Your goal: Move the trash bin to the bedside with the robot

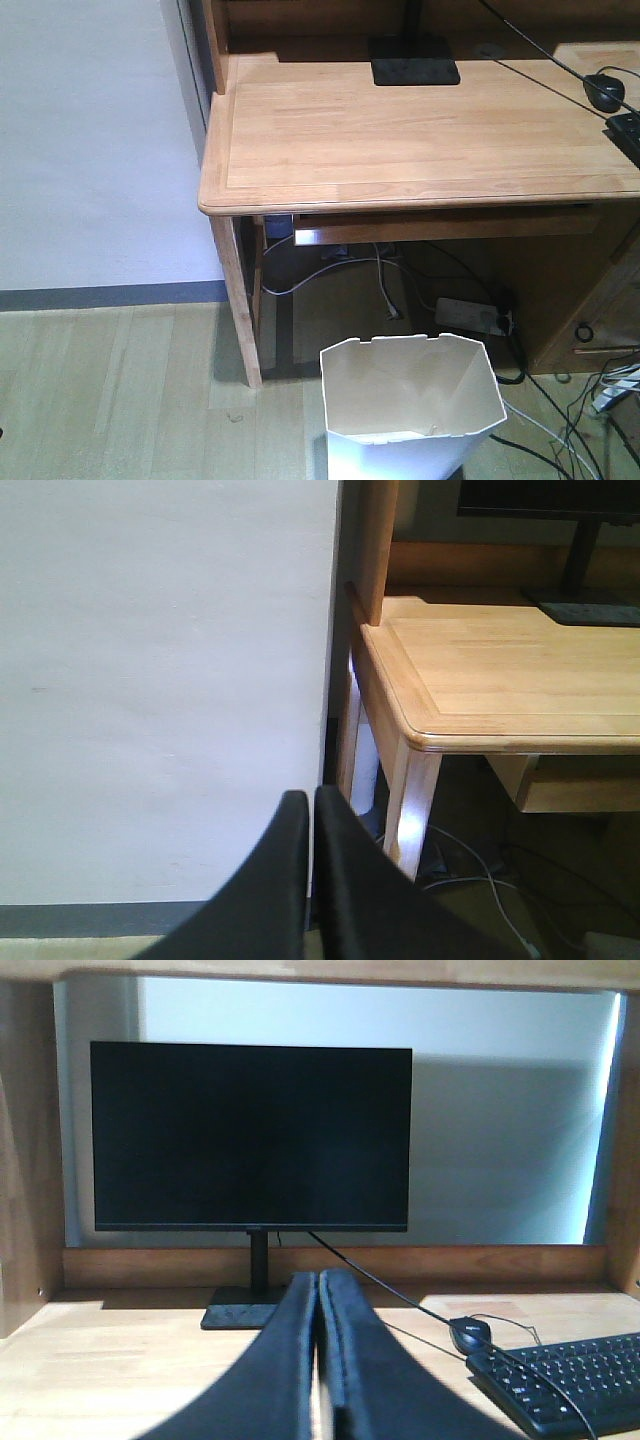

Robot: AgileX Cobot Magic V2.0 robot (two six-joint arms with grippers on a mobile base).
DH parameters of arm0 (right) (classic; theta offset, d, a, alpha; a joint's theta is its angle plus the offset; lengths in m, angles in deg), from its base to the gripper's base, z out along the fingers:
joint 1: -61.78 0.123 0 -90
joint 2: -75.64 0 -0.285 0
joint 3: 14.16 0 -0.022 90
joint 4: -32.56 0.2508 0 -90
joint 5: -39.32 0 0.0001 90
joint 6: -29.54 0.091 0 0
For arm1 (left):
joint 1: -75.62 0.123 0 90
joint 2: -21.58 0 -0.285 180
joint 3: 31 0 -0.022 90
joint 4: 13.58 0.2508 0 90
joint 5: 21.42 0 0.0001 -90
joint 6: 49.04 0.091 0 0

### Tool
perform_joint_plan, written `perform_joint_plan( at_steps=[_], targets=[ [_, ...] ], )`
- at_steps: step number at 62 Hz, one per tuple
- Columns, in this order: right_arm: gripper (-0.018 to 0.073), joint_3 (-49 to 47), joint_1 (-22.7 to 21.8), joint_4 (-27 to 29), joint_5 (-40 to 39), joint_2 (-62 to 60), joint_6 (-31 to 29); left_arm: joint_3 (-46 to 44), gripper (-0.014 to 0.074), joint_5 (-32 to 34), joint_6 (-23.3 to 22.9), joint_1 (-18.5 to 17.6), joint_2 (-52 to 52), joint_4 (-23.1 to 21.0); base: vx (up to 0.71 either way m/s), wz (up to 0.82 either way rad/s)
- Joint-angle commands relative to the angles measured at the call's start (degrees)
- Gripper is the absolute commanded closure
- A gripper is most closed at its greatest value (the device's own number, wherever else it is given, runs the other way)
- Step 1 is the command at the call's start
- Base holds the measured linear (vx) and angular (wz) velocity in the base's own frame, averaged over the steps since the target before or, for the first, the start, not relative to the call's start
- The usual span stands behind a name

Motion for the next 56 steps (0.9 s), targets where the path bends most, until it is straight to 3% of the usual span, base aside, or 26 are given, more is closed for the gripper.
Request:
perform_joint_plan(
  at_steps=[1, 10, 20, 42, 56],
  targets=[
    [0.0568, -6.1, -0.4, 0.1, -0.3, 6.2, -0.3, 0.7, 0.0602, 4.0, -0.3, 0.0, 0.8, -0.2, 0.00, 0.00],
    [0.0568, -11.5, -0.4, 1.3, 4.7, 14.5, -0.1, 0.7, 0.0602, 4.0, -0.3, 0.0, 0.8, -0.2, 0.00, 0.00],
    [0.0568, -12.6, -0.4, 1.5, 5.0, 19.4, -0.2, 0.7, 0.0602, 4.0, -0.3, 0.0, 0.8, -0.2, 0.00, 0.00],
    [0.0563, -12.6, -0.4, 1.5, 6.9, 21.9, -0.4, 0.7, 0.0602, 4.0, -0.3, 0.0, 0.8, -0.2, 0.00, 0.00],
    [0.0468, -12.6, -0.4, 1.7, 7.1, 21.9, -0.4, 0.7, 0.0602, 4.0, -0.3, 0.0, 0.8, -0.2, 0.00, 0.00]
  ],
)
